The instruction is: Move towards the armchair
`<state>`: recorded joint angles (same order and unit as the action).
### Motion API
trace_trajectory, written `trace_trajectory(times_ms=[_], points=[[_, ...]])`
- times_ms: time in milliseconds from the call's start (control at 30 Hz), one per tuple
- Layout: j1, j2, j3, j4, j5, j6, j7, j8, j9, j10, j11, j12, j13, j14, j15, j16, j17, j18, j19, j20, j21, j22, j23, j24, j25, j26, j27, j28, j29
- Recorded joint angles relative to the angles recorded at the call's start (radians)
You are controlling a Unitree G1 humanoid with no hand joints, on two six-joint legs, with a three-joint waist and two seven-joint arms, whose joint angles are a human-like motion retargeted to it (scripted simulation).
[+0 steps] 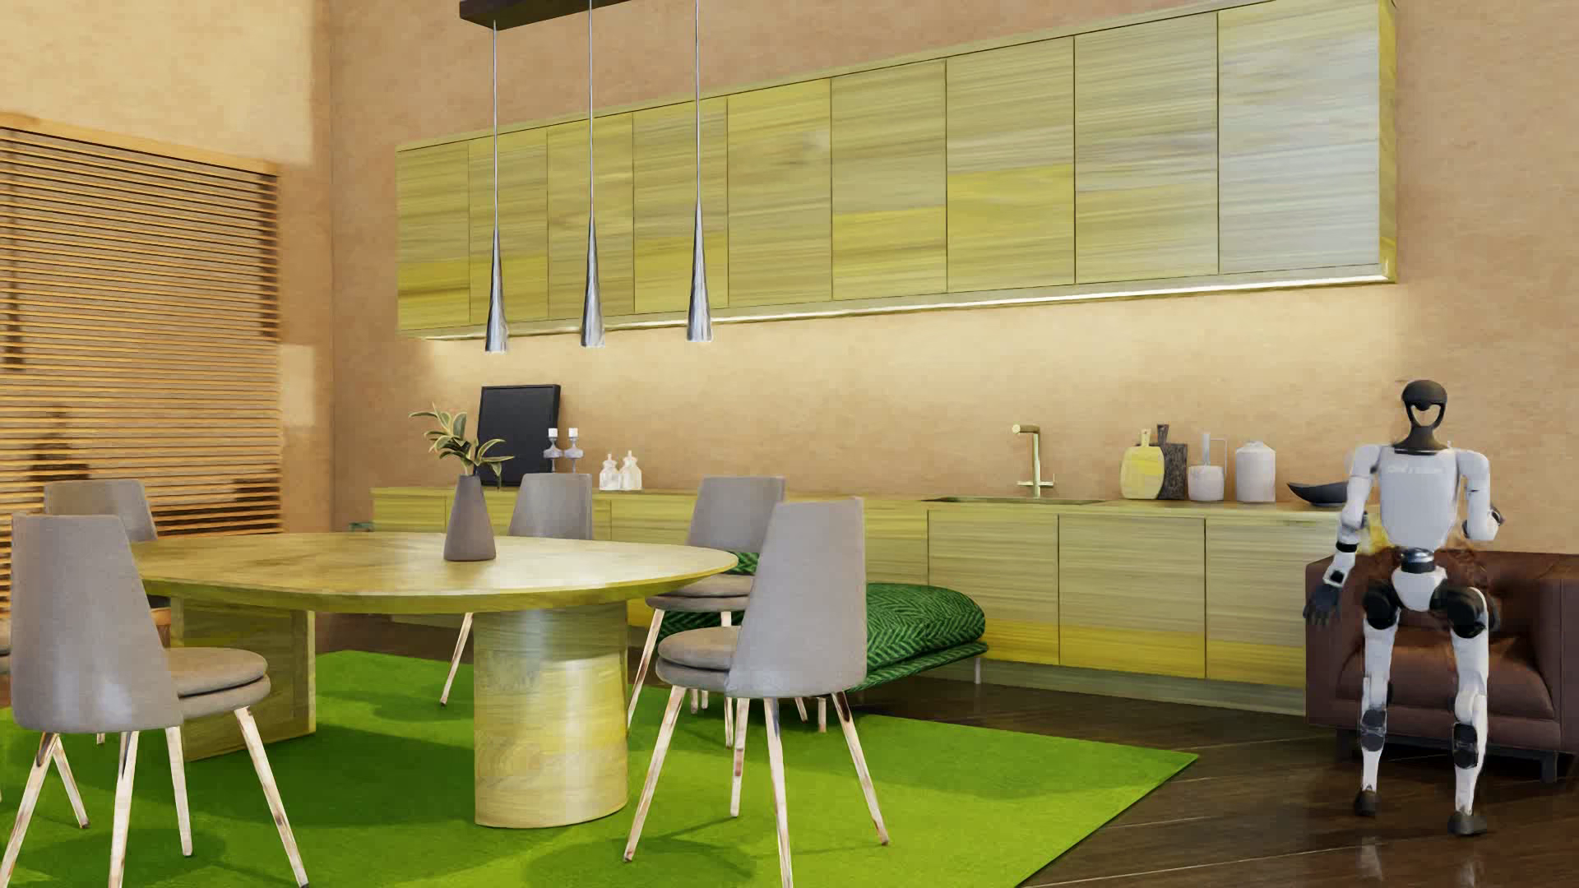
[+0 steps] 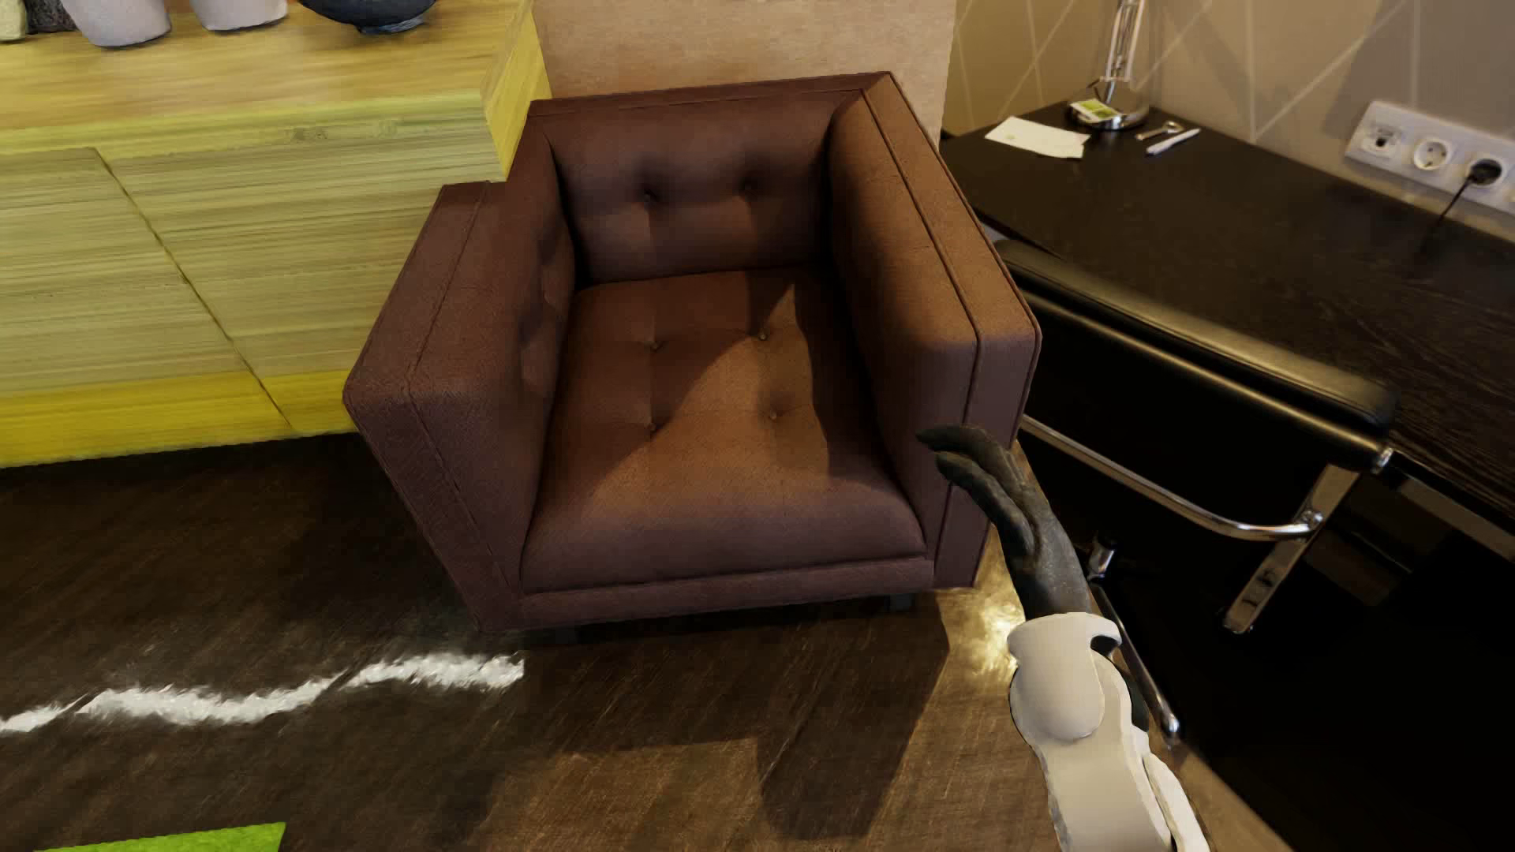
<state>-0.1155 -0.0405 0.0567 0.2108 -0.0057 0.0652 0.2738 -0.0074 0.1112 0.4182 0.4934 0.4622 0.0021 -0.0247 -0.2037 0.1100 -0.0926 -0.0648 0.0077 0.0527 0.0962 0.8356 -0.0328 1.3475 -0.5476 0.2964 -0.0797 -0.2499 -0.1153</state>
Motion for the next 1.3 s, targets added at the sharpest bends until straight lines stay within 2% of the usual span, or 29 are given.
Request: trace_trajectory(times_ms=[33, 67, 100, 133, 167, 200, 233, 267, 300, 333, 367, 400, 467, 500, 533, 567, 600, 633, 733, 767, 833, 867, 933, 1000, 1067, 1167, 1233, 1300], points=[[0.03, 0.0, -0.005, -0.006, -0.001, 0.001, 0.023, 0.013, -0.001, -0.035, 0.009, 0.008, 0.005, -0.017, 0.015, -0.034, -0.01, 0.009, 0.006, 0.049, -0.024, -0.019, 0.013, -0.027, 0.025, -0.027, 0.017, -0.008, -0.013], [0.055, -0.015, -0.011, -0.016, -0.006, -0.003, 0.039, 0.024, 0.002, -0.064, 0.049, -0.006, 0.015, -0.019, 0.042, -0.081, -0.019, 0.014, 0.012, 0.119, -0.054, -0.034, 0.046, -0.078, 0.009, -0.002, 0.044, -0.013, -0.023], [0.067, -0.054, -0.015, -0.025, -0.011, -0.011, 0.052, 0.039, 0.008, -0.073, 0.122, -0.038, 0.028, -0.025, 0.077, -0.129, -0.013, 0.019, 0.023, 0.18, -0.087, -0.056, 0.11, -0.12, -0.031, 0.061, 0.088, 0.018, -0.035], [0.065, -0.11, -0.019, -0.031, -0.017, -0.022, 0.061, 0.054, 0.014, -0.059, 0.217, -0.076, 0.036, -0.045, 0.118, -0.166, 0.006, 0.022, 0.043, 0.207, -0.118, -0.09, 0.209, -0.13, -0.07, 0.117, 0.155, 0.093, -0.039], [0.062, -0.163, -0.02, -0.038, -0.024, -0.032, 0.07, 0.065, 0.018, -0.049, 0.303, -0.121, 0.039, -0.063, 0.153, -0.19, 0.024, 0.028, 0.097, 0.212, -0.149, -0.123, 0.336, -0.134, -0.098, 0.141, 0.243, 0.172, -0.027], [0.064, -0.201, -0.017, -0.049, -0.033, -0.041, 0.073, 0.075, 0.02, -0.051, 0.368, -0.173, 0.04, -0.076, 0.169, -0.2, 0.032, 0.035, 0.164, 0.203, -0.173, -0.15, 0.483, -0.145, -0.118, 0.139, 0.337, 0.228, 0.004], [0.07, -0.221, -0.014, -0.063, -0.048, -0.049, 0.074, 0.086, 0.02, -0.056, 0.395, -0.231, 0.041, -0.085, 0.143, -0.2, 0.023, 0.039, 0.185, 0.191, -0.18, -0.172, 0.648, -0.165, -0.146, 0.119, 0.42, 0.254, 0.063], [0.078, -0.218, -0.009, -0.081, -0.1, -0.058, 0.067, 0.052, 0.018, -0.071, 0.364, -0.291, 0.055, -0.088, 0.081, -0.188, 0.0, 0.045, 0.16, 0.182, -0.153, -0.186, 0.815, -0.194, -0.204, 0.075, 0.478, 0.25, 0.152], [0.089, -0.189, -0.004, -0.103, -0.165, -0.068, 0.054, -0.014, 0.014, -0.097, 0.272, -0.361, 0.085, -0.085, 0.029, -0.168, -0.026, 0.049, 0.108, 0.169, -0.045, -0.188, 0.954, -0.226, -0.331, 0.019, 0.482, 0.224, 0.286], [0.099, -0.14, -0.001, -0.128, -0.207, -0.079, 0.036, -0.069, 0.008, -0.125, 0.134, -0.426, 0.129, -0.081, 0.012, -0.144, -0.047, 0.049, 0.068, 0.148, 0.083, -0.191, 1.025, -0.247, -0.472, -0.039, 0.399, 0.192, 0.422], [0.111, -0.085, -0.004, -0.15, -0.209, -0.091, 0.021, -0.078, 0.0, -0.156, -0.021, -0.475, 0.182, -0.076, 0.036, -0.12, -0.047, 0.052, 0.109, 0.122, 0.108, -0.209, 1.036, -0.254, -0.527, -0.085, 0.319, 0.175, 0.496], [0.121, -0.046, -0.009, -0.169, -0.222, -0.104, 0.014, -0.083, -0.008, -0.175, -0.087, -0.504, 0.242, -0.075, 0.017, -0.099, -0.025, 0.052, 0.123, 0.094, 0.023, -0.247, 1.018, -0.247, -0.488, -0.117, 0.297, 0.179, 0.502], [0.145, 0.001, -0.021, -0.187, -0.237, -0.121, 0.012, -0.1, -0.02, -0.206, -0.159, -0.514, 0.336, -0.075, 0.024, -0.075, 0.046, 0.051, 0.144, 0.066, -0.194, -0.34, 0.961, -0.244, -0.361, -0.147, 0.321, 0.254, 0.431], [0.15, 0.011, -0.027, -0.187, -0.238, -0.125, 0.014, -0.103, -0.023, -0.207, -0.171, -0.505, 0.364, -0.079, 0.031, -0.084, 0.072, 0.049, 0.146, 0.073, -0.247, -0.365, 0.919, -0.265, -0.347, -0.151, 0.325, 0.308, 0.371], [0.153, 0.013, -0.033, -0.184, -0.237, -0.126, 0.02, -0.102, -0.026, -0.202, -0.173, -0.491, 0.38, -0.084, 0.036, -0.1, 0.083, 0.046, 0.146, 0.088, -0.259, -0.371, 0.881, -0.302, -0.368, -0.144, 0.316, 0.339, 0.308], [0.156, 0.014, -0.039, -0.179, -0.233, -0.126, 0.028, -0.099, -0.029, -0.196, -0.175, -0.474, 0.381, -0.089, 0.04, -0.112, 0.086, 0.042, 0.144, 0.102, -0.25, -0.363, 0.852, -0.341, -0.401, -0.132, 0.306, 0.337, 0.262], [0.16, 0.017, -0.043, -0.173, -0.227, -0.126, 0.039, -0.093, -0.032, -0.191, -0.183, -0.456, 0.367, -0.094, 0.043, -0.113, 0.086, 0.039, 0.143, 0.105, -0.24, -0.345, 0.833, -0.359, -0.428, -0.109, 0.301, 0.315, 0.236], [0.167, 0.024, -0.046, -0.169, -0.222, -0.125, 0.051, -0.083, -0.035, -0.192, -0.198, -0.438, 0.346, -0.095, 0.046, -0.106, 0.088, 0.036, 0.143, 0.096, -0.237, -0.314, 0.816, -0.342, -0.442, -0.077, 0.3, 0.292, 0.223], [0.205, 0.054, -0.044, -0.166, -0.212, -0.121, 0.097, -0.048, -0.043, -0.214, -0.25, -0.4, 0.277, -0.082, 0.062, -0.1, 0.095, 0.03, 0.147, 0.06, -0.227, -0.135, 0.727, -0.213, -0.436, 0.044, 0.284, 0.252, 0.218], [0.215, 0.061, -0.043, -0.167, -0.211, -0.12, 0.111, -0.035, -0.045, -0.216, -0.26, -0.387, 0.25, -0.082, 0.065, -0.106, 0.087, 0.028, 0.148, 0.074, -0.208, -0.069, 0.7, -0.199, -0.447, 0.072, 0.275, 0.218, 0.206], [0.236, 0.07, -0.041, -0.164, -0.206, -0.116, 0.142, -0.007, -0.049, -0.217, -0.27, -0.34, 0.202, -0.09, 0.065, -0.112, 0.084, 0.025, 0.148, 0.091, -0.207, 0.01, 0.649, -0.178, -0.398, 0.096, 0.238, 0.118, 0.193], [0.25, 0.07, -0.04, -0.162, -0.201, -0.113, 0.159, 0.009, -0.05, -0.223, -0.267, -0.308, 0.179, -0.096, 0.063, -0.114, 0.083, 0.023, 0.148, 0.092, -0.203, 0.017, 0.626, -0.162, -0.366, 0.085, 0.221, 0.082, 0.188], [0.272, 0.057, -0.035, -0.149, -0.183, -0.106, 0.198, 0.044, -0.05, -0.226, -0.241, -0.24, 0.152, -0.114, 0.057, -0.121, 0.081, 0.017, 0.144, 0.118, -0.182, -0.004, 0.584, -0.15, -0.324, 0.062, 0.197, 0.073, 0.168], [0.285, 0.034, -0.031, -0.126, -0.153, -0.1, 0.235, 0.079, -0.048, -0.221, -0.207, -0.196, 0.145, -0.128, 0.056, -0.127, 0.081, 0.011, 0.138, 0.155, -0.155, -0.017, 0.556, -0.15, -0.307, 0.06, 0.19, 0.088, 0.153], [0.291, 0.01, -0.031, -0.105, -0.122, -0.095, 0.271, 0.115, -0.044, -0.222, -0.184, -0.192, 0.153, -0.132, 0.064, -0.11, 0.076, 0.006, 0.135, 0.151, -0.136, -0.006, 0.549, -0.118, -0.3, 0.043, 0.193, 0.066, 0.155], [0.279, -0.026, -0.034, -0.077, -0.087, -0.095, 0.314, 0.157, -0.036, -0.203, -0.168, -0.247, 0.188, -0.142, 0.075, -0.076, 0.074, 0.003, 0.132, 0.119, -0.15, -0.021, 0.581, -0.062, -0.295, 0.002, 0.226, 0.044, 0.148], [0.274, -0.034, -0.037, -0.073, -0.078, -0.098, 0.335, 0.178, -0.031, -0.201, -0.18, -0.297, 0.216, -0.151, 0.062, -0.073, 0.063, 0.005, 0.132, 0.105, -0.172, -0.054, 0.641, -0.049, -0.294, -0.021, 0.257, 0.089, 0.149], [0.274, -0.031, -0.039, -0.077, -0.076, -0.102, 0.345, 0.191, -0.028, -0.212, -0.201, -0.361, 0.252, -0.155, 0.06, -0.067, 0.063, 0.009, 0.135, 0.082, -0.19, -0.064, 0.707, -0.065, -0.306, -0.051, 0.316, 0.139, 0.168]])
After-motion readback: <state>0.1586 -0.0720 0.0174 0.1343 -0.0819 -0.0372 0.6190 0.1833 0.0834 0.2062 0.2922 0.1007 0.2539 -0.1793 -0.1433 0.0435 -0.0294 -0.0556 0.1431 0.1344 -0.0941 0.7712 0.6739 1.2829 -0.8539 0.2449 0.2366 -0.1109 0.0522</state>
